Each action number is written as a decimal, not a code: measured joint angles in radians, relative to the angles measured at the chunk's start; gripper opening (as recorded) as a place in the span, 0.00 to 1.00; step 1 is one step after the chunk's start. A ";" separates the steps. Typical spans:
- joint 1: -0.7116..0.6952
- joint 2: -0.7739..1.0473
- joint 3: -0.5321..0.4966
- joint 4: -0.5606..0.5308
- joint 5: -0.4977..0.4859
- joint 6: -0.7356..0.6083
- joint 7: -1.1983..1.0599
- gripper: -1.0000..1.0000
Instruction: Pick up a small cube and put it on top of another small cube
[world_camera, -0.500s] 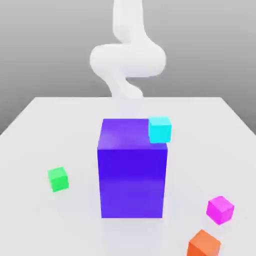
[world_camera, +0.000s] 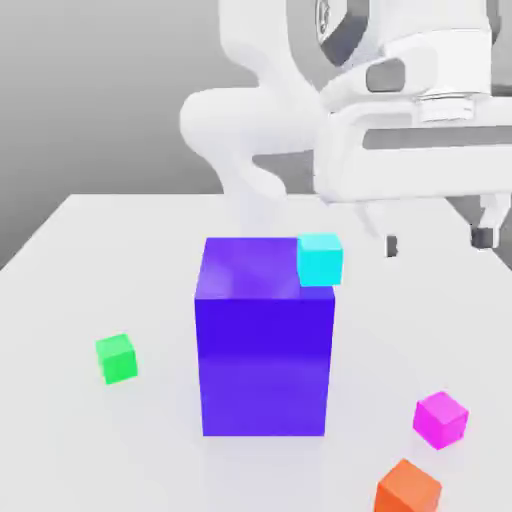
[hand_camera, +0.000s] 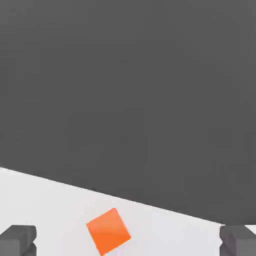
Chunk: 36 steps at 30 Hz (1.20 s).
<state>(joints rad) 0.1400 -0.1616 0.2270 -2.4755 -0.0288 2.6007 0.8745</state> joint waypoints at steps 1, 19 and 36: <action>0.008 0.037 0.012 -0.010 -0.009 0.017 0.010 0.50; 0.233 0.548 -0.063 -0.055 -0.231 0.305 0.201 0.00; -0.153 0.170 -0.172 -0.162 -0.093 0.139 0.162 0.00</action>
<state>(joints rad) -0.0128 0.0084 0.0546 -2.6375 -0.1221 2.7401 1.0362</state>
